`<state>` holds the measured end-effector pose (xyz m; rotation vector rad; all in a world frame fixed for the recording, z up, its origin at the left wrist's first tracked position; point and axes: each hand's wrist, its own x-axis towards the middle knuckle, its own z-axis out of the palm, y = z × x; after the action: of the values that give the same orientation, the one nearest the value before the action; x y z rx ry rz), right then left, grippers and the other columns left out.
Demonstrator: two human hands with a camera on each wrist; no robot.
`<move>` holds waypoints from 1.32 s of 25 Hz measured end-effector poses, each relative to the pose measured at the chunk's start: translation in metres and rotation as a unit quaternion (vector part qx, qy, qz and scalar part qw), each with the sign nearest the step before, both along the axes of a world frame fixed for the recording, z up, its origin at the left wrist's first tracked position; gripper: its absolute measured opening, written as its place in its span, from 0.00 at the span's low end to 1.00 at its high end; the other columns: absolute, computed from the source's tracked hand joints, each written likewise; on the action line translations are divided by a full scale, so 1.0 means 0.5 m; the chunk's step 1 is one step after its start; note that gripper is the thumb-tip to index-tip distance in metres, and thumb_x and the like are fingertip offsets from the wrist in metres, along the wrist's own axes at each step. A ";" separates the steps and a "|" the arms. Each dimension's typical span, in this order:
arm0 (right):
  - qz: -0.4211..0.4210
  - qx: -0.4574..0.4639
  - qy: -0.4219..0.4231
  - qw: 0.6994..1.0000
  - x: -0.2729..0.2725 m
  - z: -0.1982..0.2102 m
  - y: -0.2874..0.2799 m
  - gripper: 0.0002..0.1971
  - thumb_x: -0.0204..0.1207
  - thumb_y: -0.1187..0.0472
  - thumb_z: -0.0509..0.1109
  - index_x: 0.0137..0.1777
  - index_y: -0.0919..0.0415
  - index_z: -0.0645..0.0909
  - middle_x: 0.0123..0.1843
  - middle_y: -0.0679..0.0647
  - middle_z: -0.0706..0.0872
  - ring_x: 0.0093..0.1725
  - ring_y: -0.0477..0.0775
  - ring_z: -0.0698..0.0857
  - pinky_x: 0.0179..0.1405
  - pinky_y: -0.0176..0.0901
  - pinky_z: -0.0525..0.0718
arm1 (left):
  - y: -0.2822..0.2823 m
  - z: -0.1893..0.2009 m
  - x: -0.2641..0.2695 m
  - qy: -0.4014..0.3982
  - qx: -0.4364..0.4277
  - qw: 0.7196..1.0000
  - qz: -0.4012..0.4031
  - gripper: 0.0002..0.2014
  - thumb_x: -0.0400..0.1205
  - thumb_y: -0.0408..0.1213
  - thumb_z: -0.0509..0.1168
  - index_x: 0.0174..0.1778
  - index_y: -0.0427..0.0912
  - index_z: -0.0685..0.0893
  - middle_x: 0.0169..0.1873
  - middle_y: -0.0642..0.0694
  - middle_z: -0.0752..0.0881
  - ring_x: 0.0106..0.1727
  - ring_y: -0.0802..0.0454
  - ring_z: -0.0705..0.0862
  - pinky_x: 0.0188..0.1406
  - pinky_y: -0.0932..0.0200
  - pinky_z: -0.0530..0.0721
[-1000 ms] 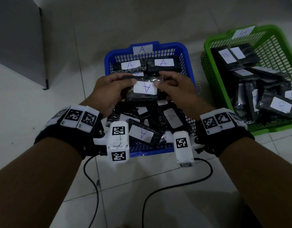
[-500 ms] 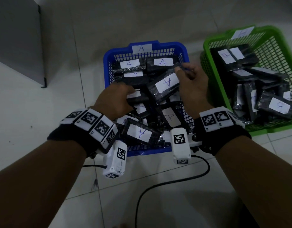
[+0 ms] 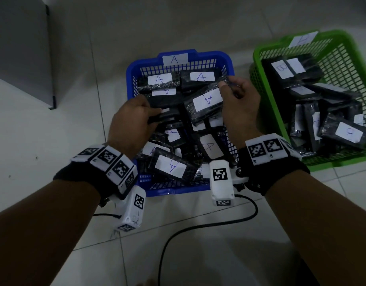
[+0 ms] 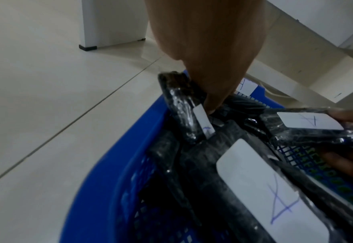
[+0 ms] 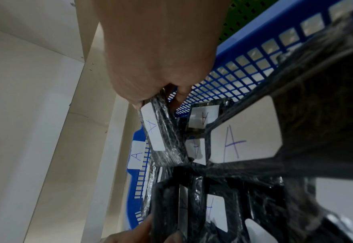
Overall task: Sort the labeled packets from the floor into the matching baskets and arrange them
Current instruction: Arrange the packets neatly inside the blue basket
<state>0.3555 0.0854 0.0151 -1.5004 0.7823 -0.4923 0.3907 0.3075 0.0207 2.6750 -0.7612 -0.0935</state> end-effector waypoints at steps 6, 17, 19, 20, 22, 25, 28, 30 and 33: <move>0.001 0.003 -0.002 1.000 -0.008 -0.002 0.001 0.09 0.76 0.64 0.74 0.56 0.62 0.83 0.45 0.54 0.89 0.40 0.42 0.86 0.40 0.30 0.84 | -0.006 -0.010 0.004 -0.009 0.018 1.000 -0.004 0.15 0.75 0.37 0.74 0.57 0.39 0.87 0.50 0.40 0.83 0.51 0.40 0.82 0.46 0.46 0.84; -0.009 -0.049 0.018 0.999 -0.017 0.004 -0.007 0.10 0.77 0.60 0.73 0.57 0.58 0.84 0.49 0.52 0.89 0.46 0.46 0.87 0.41 0.28 0.83 | -0.050 -0.021 0.019 0.057 0.060 0.996 -0.027 0.16 0.68 0.41 0.81 0.45 0.41 0.83 0.49 0.41 0.83 0.56 0.41 0.79 0.50 0.48 0.79; -0.013 -0.072 0.013 0.997 -0.019 0.008 -0.008 0.10 0.78 0.60 0.73 0.57 0.58 0.84 0.49 0.50 0.88 0.47 0.43 0.87 0.41 0.25 0.82 | -0.043 -0.025 0.018 0.056 0.040 0.997 -0.032 0.15 0.70 0.42 0.79 0.46 0.41 0.83 0.48 0.42 0.84 0.53 0.42 0.81 0.47 0.52 0.78; -0.014 -0.086 0.005 0.996 -0.018 0.012 -0.008 0.09 0.78 0.61 0.73 0.57 0.58 0.84 0.49 0.48 0.88 0.47 0.40 0.86 0.42 0.25 0.82 | -0.037 -0.026 0.018 0.053 0.026 0.998 -0.032 0.14 0.72 0.43 0.76 0.47 0.42 0.82 0.47 0.43 0.85 0.51 0.44 0.82 0.46 0.53 0.79; -0.022 -0.112 -0.008 0.993 -0.013 0.018 -0.011 0.09 0.78 0.62 0.72 0.57 0.57 0.83 0.48 0.44 0.86 0.47 0.37 0.85 0.46 0.27 0.84 | -0.029 -0.021 0.015 0.045 -0.005 0.999 -0.022 0.12 0.76 0.44 0.72 0.50 0.43 0.82 0.46 0.45 0.86 0.47 0.47 0.84 0.44 0.53 0.82; -0.041 -0.110 -0.012 0.993 -0.004 0.018 -0.006 0.14 0.80 0.63 0.70 0.64 0.57 0.80 0.50 0.40 0.82 0.52 0.41 0.86 0.51 0.34 0.87 | -0.024 -0.011 0.006 0.036 -0.063 0.997 0.020 0.10 0.77 0.43 0.70 0.49 0.42 0.81 0.41 0.46 0.88 0.40 0.49 0.86 0.39 0.53 0.86; -0.049 -0.077 0.006 0.996 -0.001 0.001 0.000 0.14 0.80 0.63 0.69 0.65 0.56 0.81 0.52 0.46 0.84 0.52 0.43 0.87 0.51 0.37 0.88 | -0.022 -0.007 -0.001 0.076 -0.176 0.978 0.084 0.11 0.77 0.40 0.70 0.46 0.41 0.76 0.36 0.47 0.88 0.34 0.52 0.88 0.30 0.54 0.88; -0.057 -0.068 0.008 0.996 -0.008 -0.006 0.002 0.10 0.78 0.63 0.70 0.58 0.52 0.80 0.52 0.49 0.85 0.50 0.47 0.88 0.50 0.43 0.90 | -0.024 -0.006 0.002 0.096 -0.236 0.960 0.115 0.12 0.77 0.38 0.70 0.45 0.38 0.74 0.34 0.45 0.87 0.32 0.51 0.88 0.28 0.52 0.87; -0.089 -0.039 -0.006 0.995 -0.021 -0.001 -0.004 0.08 0.77 0.64 0.71 0.53 0.54 0.78 0.49 0.47 0.84 0.47 0.41 0.85 0.46 0.33 0.87 | -0.035 -0.004 0.013 0.120 -0.268 0.944 0.154 0.12 0.74 0.37 0.70 0.41 0.38 0.73 0.30 0.45 0.85 0.28 0.50 0.84 0.25 0.54 0.83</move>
<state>0.3448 0.0834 0.0147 -1.5055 0.9011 -0.6724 0.3970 0.2900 0.0185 2.1725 -0.2358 -0.1106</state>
